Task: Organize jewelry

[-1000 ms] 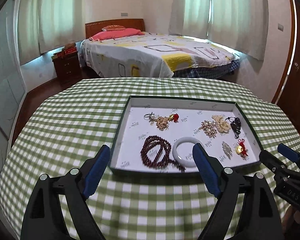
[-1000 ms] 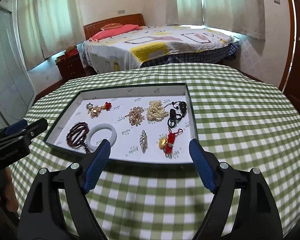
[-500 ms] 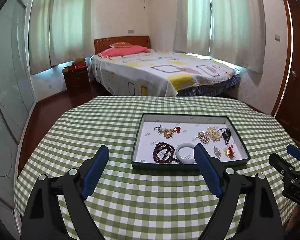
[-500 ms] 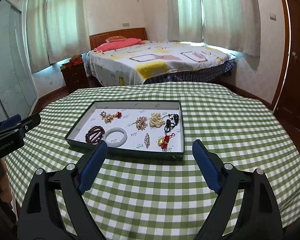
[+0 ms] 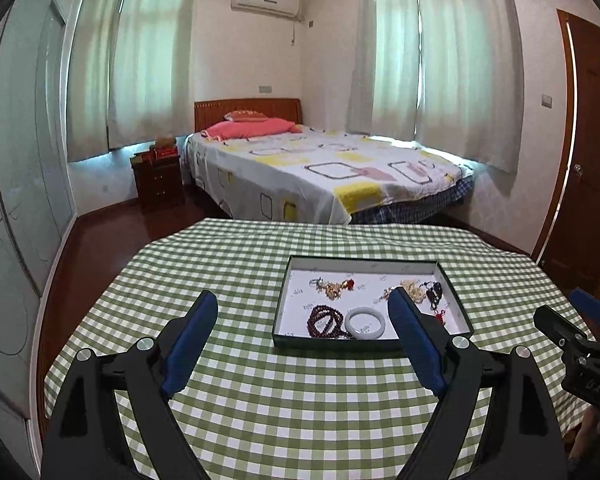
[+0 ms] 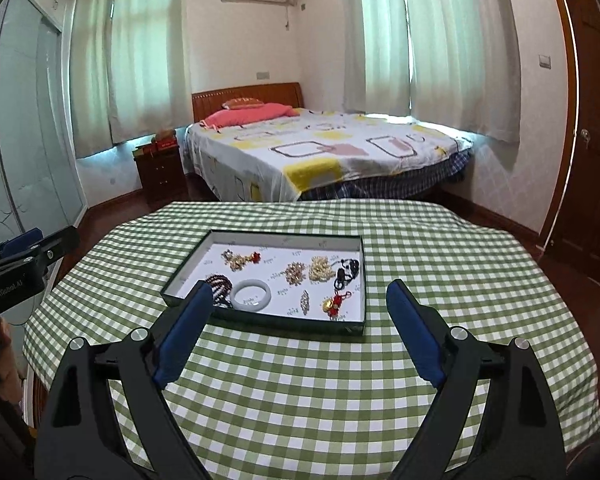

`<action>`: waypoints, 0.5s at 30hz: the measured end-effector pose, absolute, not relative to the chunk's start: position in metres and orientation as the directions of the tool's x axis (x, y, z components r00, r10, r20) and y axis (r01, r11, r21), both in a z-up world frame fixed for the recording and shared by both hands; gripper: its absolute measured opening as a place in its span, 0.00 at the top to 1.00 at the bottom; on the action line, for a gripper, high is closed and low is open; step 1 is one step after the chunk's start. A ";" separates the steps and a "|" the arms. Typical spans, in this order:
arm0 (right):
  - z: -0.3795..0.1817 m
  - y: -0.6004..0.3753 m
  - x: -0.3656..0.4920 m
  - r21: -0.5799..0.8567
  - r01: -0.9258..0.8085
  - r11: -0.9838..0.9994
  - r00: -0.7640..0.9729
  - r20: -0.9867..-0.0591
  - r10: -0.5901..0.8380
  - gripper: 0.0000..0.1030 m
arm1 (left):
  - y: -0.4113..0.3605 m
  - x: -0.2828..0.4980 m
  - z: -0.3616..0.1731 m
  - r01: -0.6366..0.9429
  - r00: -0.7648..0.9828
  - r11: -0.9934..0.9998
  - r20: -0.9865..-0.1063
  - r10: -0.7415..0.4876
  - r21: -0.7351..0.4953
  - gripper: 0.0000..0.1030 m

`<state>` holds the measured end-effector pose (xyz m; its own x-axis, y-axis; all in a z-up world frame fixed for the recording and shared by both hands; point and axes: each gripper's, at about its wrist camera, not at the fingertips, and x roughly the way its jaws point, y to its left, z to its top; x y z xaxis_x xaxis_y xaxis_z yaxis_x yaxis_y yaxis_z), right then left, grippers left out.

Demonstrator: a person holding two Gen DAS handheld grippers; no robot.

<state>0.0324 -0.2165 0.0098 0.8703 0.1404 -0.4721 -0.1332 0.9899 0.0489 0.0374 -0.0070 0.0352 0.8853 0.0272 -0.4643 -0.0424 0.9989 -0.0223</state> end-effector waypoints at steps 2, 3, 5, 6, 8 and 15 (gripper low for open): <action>0.013 -0.216 0.028 0.044 -0.136 0.990 0.875 -0.463 0.141 0.16 | -0.006 0.034 0.038 -0.043 0.890 0.999 -0.455 0.027 -0.025 0.18; 0.015 -0.215 0.026 0.042 -0.137 0.990 0.877 -0.460 0.141 0.16 | -0.006 0.033 0.038 -0.042 0.891 0.999 -0.454 0.025 -0.026 0.18; 0.017 -0.215 0.023 0.040 -0.138 0.990 0.880 -0.454 0.141 0.16 | -0.006 0.030 0.039 -0.043 0.893 0.999 -0.449 0.025 -0.028 0.18; 0.017 -0.215 0.022 0.041 -0.137 0.990 0.881 -0.452 0.141 0.16 | -0.006 0.030 0.039 -0.043 0.893 0.999 -0.448 0.026 -0.028 0.18; 0.017 -0.216 0.021 0.043 -0.133 0.990 0.883 -0.449 0.139 0.15 | -0.005 0.029 0.039 -0.042 0.893 0.999 -0.449 0.024 -0.030 0.18; 0.017 -0.219 0.020 0.045 -0.126 0.991 0.885 -0.445 0.133 0.15 | -0.006 0.025 0.038 -0.038 0.895 0.999 -0.446 0.020 -0.030 0.18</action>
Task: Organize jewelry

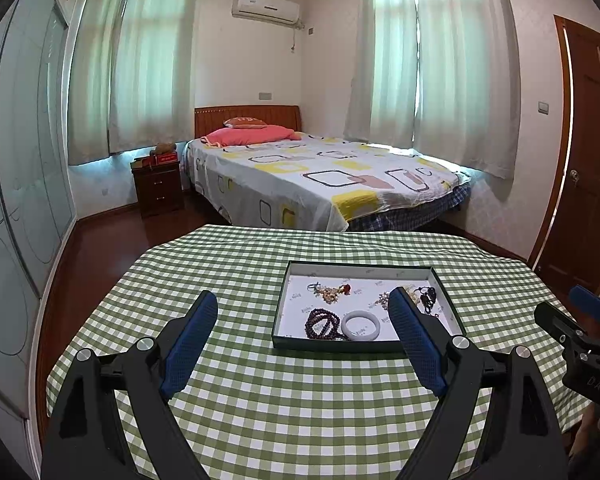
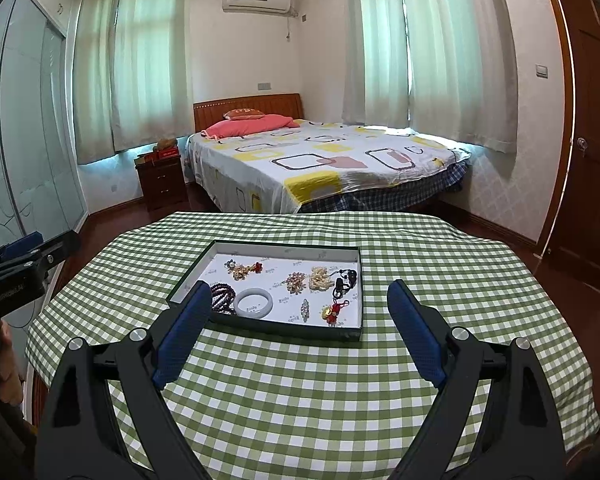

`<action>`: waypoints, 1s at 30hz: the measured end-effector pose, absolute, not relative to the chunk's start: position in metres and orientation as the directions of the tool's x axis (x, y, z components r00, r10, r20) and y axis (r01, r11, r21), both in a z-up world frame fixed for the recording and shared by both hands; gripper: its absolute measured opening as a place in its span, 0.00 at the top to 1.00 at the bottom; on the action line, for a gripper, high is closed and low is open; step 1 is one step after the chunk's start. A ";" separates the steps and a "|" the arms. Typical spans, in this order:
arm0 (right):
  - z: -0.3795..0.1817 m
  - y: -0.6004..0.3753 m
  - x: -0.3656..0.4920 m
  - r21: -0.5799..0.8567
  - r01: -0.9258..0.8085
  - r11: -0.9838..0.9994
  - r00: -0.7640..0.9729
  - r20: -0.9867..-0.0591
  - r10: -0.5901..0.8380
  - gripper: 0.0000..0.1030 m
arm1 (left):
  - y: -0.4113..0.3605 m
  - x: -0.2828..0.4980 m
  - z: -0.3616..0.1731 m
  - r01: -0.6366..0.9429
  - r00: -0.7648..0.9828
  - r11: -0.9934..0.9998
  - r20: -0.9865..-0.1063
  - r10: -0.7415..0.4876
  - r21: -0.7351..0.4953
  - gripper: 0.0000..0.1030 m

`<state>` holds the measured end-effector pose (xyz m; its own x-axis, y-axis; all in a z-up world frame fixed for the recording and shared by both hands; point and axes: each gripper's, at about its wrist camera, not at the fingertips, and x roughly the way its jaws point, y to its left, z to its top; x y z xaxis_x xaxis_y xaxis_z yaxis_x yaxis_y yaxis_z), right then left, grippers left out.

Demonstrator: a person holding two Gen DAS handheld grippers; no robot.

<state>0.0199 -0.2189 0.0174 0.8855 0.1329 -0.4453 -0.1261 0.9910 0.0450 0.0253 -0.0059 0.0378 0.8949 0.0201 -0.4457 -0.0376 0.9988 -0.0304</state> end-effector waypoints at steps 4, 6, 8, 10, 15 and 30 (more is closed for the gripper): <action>0.018 -0.220 0.018 0.045 -0.125 0.991 0.886 -0.444 0.132 0.15 | -0.006 0.025 0.038 -0.038 0.894 0.999 -0.447 0.020 -0.032 0.18; 0.018 -0.220 0.019 0.044 -0.125 0.991 0.887 -0.444 0.131 0.15 | -0.006 0.025 0.038 -0.037 0.895 0.999 -0.447 0.019 -0.032 0.18; 0.018 -0.220 0.019 0.045 -0.125 0.991 0.886 -0.444 0.132 0.15 | -0.005 0.025 0.038 -0.037 0.895 0.999 -0.446 0.019 -0.030 0.18; 0.018 -0.220 0.019 0.044 -0.125 0.991 0.886 -0.444 0.131 0.15 | -0.006 0.025 0.038 -0.037 0.894 0.999 -0.447 0.019 -0.032 0.18; 0.018 -0.220 0.019 0.046 -0.125 0.991 0.887 -0.443 0.132 0.15 | -0.005 0.025 0.038 -0.039 0.893 0.999 -0.449 0.020 -0.035 0.18; 0.015 -0.217 0.019 0.044 -0.129 0.991 0.882 -0.451 0.135 0.15 | -0.001 0.026 0.036 -0.060 0.891 0.998 -0.452 0.038 -0.035 0.18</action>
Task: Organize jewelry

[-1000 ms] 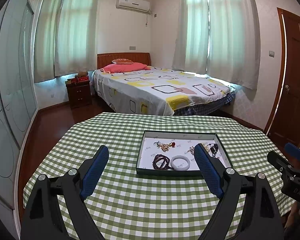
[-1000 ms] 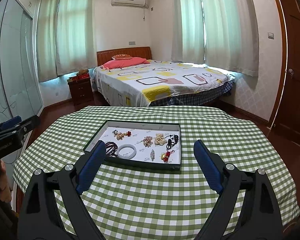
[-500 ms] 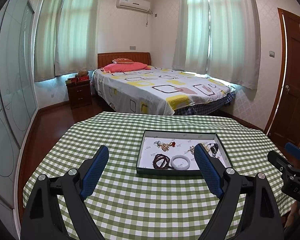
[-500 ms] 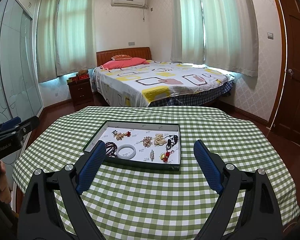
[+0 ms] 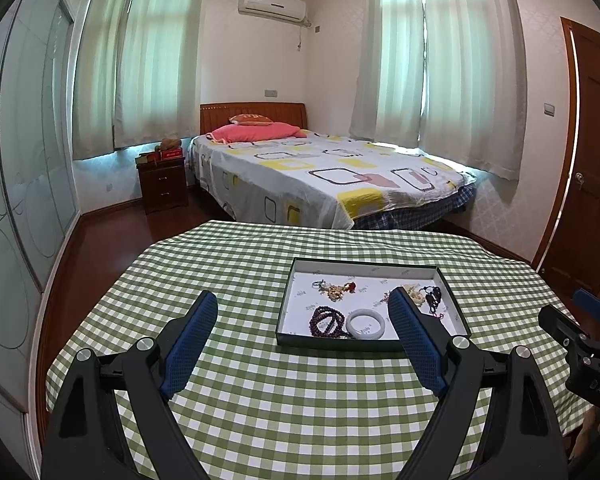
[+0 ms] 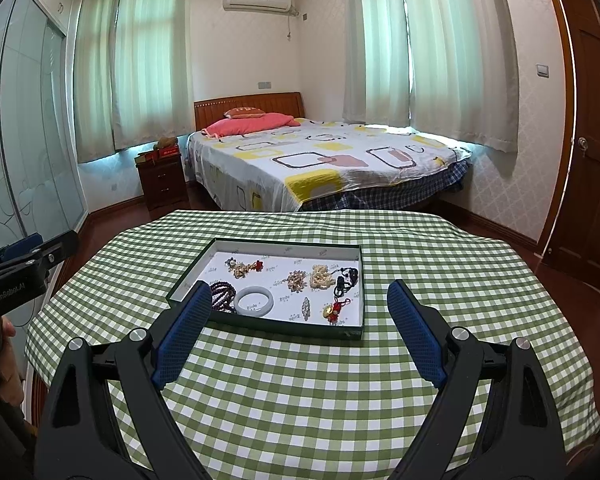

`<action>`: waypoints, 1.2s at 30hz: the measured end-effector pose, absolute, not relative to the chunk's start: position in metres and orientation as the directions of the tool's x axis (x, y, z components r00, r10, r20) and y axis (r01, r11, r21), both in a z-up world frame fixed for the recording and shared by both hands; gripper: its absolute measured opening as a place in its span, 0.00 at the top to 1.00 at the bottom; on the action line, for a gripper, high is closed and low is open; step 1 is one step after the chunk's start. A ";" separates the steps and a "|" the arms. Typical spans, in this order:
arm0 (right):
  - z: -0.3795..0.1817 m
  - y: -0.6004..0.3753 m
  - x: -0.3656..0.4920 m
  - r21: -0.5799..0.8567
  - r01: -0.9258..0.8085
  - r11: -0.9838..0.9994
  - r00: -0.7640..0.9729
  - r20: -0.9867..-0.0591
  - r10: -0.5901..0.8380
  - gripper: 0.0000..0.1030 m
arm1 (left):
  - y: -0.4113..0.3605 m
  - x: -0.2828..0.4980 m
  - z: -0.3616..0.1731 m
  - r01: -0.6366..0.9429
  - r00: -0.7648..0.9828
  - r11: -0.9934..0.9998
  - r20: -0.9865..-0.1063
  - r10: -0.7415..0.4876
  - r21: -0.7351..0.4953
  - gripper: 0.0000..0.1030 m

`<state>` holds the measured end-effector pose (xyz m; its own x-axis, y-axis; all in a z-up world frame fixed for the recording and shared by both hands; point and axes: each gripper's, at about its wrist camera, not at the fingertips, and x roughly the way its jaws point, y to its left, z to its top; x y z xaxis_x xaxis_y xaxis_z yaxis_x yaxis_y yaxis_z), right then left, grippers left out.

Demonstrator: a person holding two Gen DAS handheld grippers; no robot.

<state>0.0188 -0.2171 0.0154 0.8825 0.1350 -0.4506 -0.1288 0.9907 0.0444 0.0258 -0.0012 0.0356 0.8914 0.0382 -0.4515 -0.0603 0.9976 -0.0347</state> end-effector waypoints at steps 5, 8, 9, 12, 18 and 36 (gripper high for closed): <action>0.015 -0.217 0.019 0.044 -0.129 0.991 0.883 -0.450 0.135 0.15 | -0.004 0.026 0.035 -0.044 0.894 0.998 -0.447 0.024 -0.035 0.18; 0.015 -0.217 0.019 0.044 -0.128 0.991 0.882 -0.451 0.134 0.15 | -0.004 0.028 0.032 -0.042 0.888 0.998 -0.460 0.018 -0.042 0.18; 0.014 -0.216 0.019 0.044 -0.128 0.991 0.882 -0.453 0.134 0.15 | -0.003 0.029 0.032 -0.043 0.886 0.998 -0.464 0.017 -0.045 0.18; 0.013 -0.216 0.019 0.044 -0.129 0.991 0.881 -0.453 0.135 0.15 | -0.003 0.030 0.030 -0.050 0.884 0.998 -0.468 0.025 -0.042 0.18; 0.012 -0.216 0.019 0.045 -0.129 0.991 0.880 -0.455 0.136 0.15 | -0.004 0.028 0.031 -0.044 0.893 0.999 -0.450 0.025 -0.031 0.18; 0.007 -0.214 0.021 0.047 -0.127 0.991 0.878 -0.460 0.134 0.15 | -0.011 0.032 0.025 -0.065 0.903 0.997 -0.424 0.071 0.028 0.17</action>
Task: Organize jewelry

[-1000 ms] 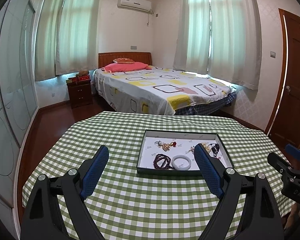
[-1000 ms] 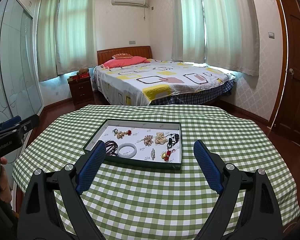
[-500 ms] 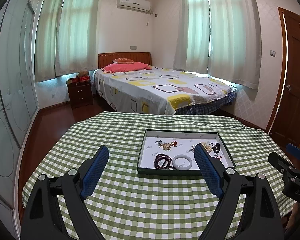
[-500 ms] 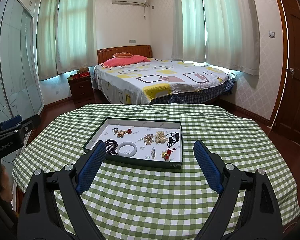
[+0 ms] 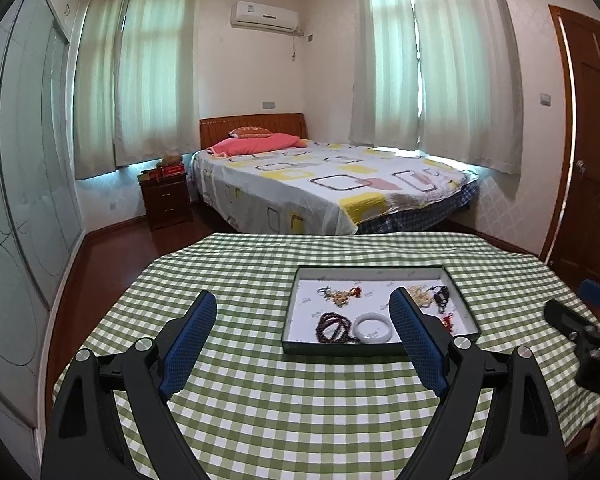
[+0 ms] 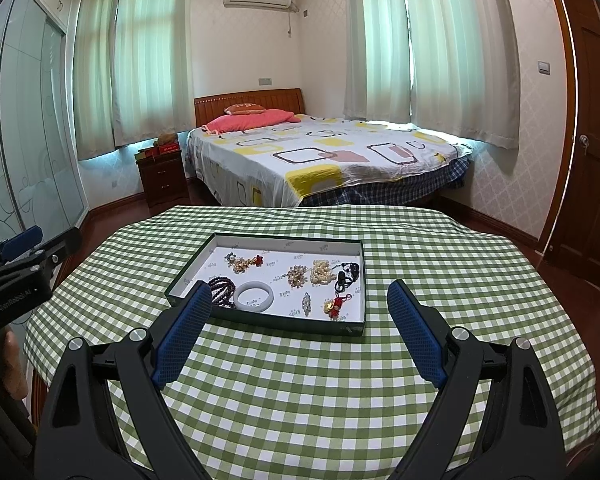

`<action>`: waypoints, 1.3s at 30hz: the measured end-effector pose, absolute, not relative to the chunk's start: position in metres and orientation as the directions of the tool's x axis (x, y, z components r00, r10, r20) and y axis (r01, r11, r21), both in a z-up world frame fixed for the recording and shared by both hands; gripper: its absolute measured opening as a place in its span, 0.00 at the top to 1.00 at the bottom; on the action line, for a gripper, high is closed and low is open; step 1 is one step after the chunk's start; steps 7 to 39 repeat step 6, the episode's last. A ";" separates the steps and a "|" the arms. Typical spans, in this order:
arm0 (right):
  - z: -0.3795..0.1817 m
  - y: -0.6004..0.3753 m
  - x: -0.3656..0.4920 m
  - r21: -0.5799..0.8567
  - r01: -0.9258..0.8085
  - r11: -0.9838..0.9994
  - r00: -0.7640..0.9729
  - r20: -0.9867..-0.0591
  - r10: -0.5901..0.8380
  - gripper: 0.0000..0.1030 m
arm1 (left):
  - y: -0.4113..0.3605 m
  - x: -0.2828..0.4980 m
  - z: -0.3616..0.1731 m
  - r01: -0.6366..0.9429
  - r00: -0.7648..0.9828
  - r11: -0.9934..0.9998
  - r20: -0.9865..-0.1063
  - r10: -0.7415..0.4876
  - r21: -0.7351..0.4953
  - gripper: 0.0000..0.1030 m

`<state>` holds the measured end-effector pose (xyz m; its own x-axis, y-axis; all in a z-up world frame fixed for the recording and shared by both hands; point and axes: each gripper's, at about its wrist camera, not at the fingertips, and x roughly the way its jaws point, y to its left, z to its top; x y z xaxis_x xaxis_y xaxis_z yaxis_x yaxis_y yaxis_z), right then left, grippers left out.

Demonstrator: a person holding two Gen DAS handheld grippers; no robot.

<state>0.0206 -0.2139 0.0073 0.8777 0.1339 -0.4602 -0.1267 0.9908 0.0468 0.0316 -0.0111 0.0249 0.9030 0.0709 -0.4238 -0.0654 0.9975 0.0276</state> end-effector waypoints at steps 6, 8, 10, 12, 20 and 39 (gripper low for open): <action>-0.004 -0.223 0.031 0.059 -0.101 0.993 0.869 -0.480 0.117 0.15 | 0.000 0.055 0.001 -0.056 0.852 0.998 -0.522 0.048 -0.001 0.17; -0.004 -0.223 0.031 0.059 -0.101 0.993 0.869 -0.480 0.117 0.15 | 0.000 0.055 0.001 -0.056 0.852 0.998 -0.522 0.048 -0.001 0.17; -0.004 -0.223 0.031 0.059 -0.101 0.993 0.869 -0.480 0.117 0.15 | 0.000 0.055 0.001 -0.056 0.852 0.998 -0.522 0.048 -0.001 0.17; -0.004 -0.223 0.031 0.059 -0.101 0.993 0.869 -0.480 0.117 0.15 | 0.000 0.055 0.001 -0.056 0.852 0.998 -0.522 0.048 -0.001 0.17; -0.004 -0.223 0.031 0.059 -0.101 0.993 0.869 -0.480 0.117 0.15 | 0.000 0.055 0.001 -0.056 0.852 0.998 -0.522 0.048 -0.001 0.17; -0.004 -0.223 0.031 0.059 -0.101 0.993 0.869 -0.480 0.117 0.15 | 0.000 0.055 0.001 -0.056 0.852 0.998 -0.522 0.048 -0.001 0.17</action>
